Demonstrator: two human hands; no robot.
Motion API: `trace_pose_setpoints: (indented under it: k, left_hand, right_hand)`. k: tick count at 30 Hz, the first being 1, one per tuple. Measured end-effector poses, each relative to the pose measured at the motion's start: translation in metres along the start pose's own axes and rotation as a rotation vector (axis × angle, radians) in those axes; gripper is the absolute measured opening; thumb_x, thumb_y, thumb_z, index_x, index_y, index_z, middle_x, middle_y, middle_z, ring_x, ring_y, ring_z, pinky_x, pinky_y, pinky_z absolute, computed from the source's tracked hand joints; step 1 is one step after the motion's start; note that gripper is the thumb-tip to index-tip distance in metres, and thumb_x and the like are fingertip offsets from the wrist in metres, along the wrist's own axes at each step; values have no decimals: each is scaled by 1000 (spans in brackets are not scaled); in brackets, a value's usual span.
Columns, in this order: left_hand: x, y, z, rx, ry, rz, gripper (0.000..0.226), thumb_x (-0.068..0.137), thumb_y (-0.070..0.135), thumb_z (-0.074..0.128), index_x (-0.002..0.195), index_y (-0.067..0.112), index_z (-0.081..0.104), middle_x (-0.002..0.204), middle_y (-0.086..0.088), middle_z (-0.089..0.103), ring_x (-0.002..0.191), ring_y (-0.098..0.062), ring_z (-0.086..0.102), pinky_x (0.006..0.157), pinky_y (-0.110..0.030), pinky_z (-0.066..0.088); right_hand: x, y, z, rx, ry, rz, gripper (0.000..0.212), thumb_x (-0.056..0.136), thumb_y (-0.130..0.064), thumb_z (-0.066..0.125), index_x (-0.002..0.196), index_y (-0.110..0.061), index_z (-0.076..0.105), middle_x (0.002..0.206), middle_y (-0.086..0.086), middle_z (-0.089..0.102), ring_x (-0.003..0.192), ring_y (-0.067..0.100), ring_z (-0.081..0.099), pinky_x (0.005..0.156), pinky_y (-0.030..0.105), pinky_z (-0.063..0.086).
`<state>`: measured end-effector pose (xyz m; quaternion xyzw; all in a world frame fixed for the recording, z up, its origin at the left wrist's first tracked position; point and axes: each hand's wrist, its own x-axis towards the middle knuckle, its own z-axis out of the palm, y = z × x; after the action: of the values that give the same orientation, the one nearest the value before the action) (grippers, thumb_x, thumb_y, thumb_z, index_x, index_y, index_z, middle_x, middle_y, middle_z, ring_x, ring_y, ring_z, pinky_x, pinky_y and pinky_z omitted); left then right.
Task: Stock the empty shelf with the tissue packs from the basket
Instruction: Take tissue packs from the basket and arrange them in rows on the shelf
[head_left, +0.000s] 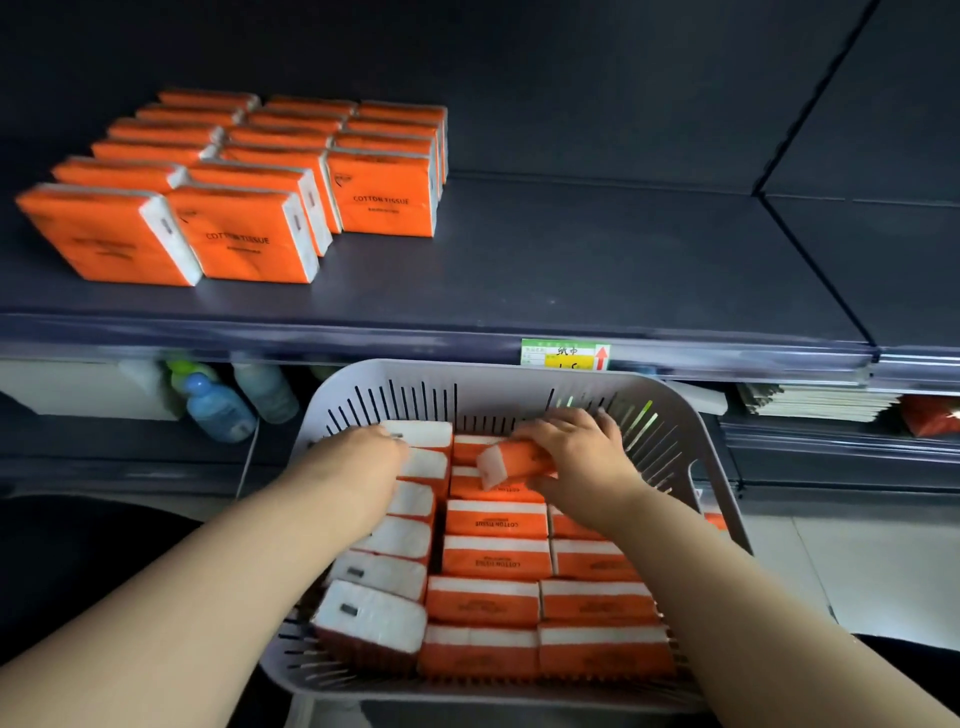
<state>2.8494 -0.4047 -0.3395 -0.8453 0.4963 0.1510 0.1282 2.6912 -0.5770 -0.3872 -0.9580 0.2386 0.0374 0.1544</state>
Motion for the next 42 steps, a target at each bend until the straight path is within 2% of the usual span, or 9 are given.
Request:
trace_pose_setpoints:
  k: [6, 11, 14, 20, 25, 31, 35, 39, 42]
  left_hand:
    - [-13, 0, 13, -55, -71, -22, 31, 92, 19, 50, 122, 19, 56, 118, -2, 55, 102, -17, 55, 86, -31, 48]
    - [-11, 5, 12, -41, -98, -42, 35, 90, 11, 52, 124, 19, 54, 119, 0, 55, 103, -18, 56, 88, -32, 49]
    - [-8, 10, 8, -22, -133, -43, 34, 92, 13, 50, 126, 17, 52, 123, -2, 53, 109, -19, 55, 92, -32, 47]
    - [-5, 18, 1, -42, -201, -46, 33, 95, 15, 45, 127, 15, 52, 128, -5, 52, 115, -23, 53, 96, -35, 45]
    - [6, 22, 5, -66, -248, -23, 34, 98, 16, 41, 131, 11, 50, 132, -8, 51, 119, -25, 52, 97, -32, 44]
    - [8, 32, 23, -204, -219, 3, 27, 94, 23, 50, 119, 16, 58, 119, -6, 57, 103, -22, 56, 80, -27, 45]
    - [14, 35, 38, -291, -129, 8, 30, 90, 39, 54, 112, 19, 59, 116, -4, 56, 103, -24, 54, 75, -27, 39]
    - [23, 38, 42, -591, -68, -37, 42, 85, 53, 56, 115, 24, 55, 120, 0, 59, 107, -20, 55, 80, -27, 40]
    - [26, 39, 40, -749, -27, -109, 49, 82, 52, 61, 121, 24, 47, 116, 1, 61, 103, -19, 56, 79, -28, 41]
  right_hand:
    - [-2, 13, -2, 138, -71, 121, 69, 83, 0, 51, 143, -29, 33, 146, 2, 30, 134, 26, 29, 113, 36, 29]
    - [-4, 13, -18, 232, -36, 139, 53, 83, -20, 65, 131, -23, 45, 112, 3, 60, 96, 19, 61, 83, 28, 50]
    - [-2, 13, -28, 385, -33, 169, 46, 82, -35, 67, 120, -26, 44, 89, -6, 60, 79, 11, 59, 63, 21, 42]
    - [-2, 11, -11, 179, -301, 327, 35, 92, -32, 53, 125, -19, 53, 111, 3, 60, 92, 19, 59, 77, 29, 48]
    - [-2, 3, 10, -69, -168, 174, 57, 86, -46, 56, 137, -26, 39, 136, 4, 47, 124, 26, 43, 103, 40, 41]
    - [2, 1, 22, 143, -315, 369, 95, 74, -55, 68, 147, -24, 16, 136, 8, 49, 118, 28, 52, 96, 37, 46]
    - [4, 2, 22, 351, -198, 450, 61, 77, -39, 71, 128, -13, 50, 119, 9, 62, 106, 26, 59, 82, 30, 48]
    - [-2, -9, 27, 1069, -216, 597, 50, 76, -16, 76, 119, -11, 49, 108, 10, 64, 96, 27, 65, 71, 39, 58]
    - [-5, -13, 24, 1229, -342, 503, 34, 77, -7, 73, 105, -14, 55, 98, 5, 68, 91, 23, 67, 70, 37, 58]
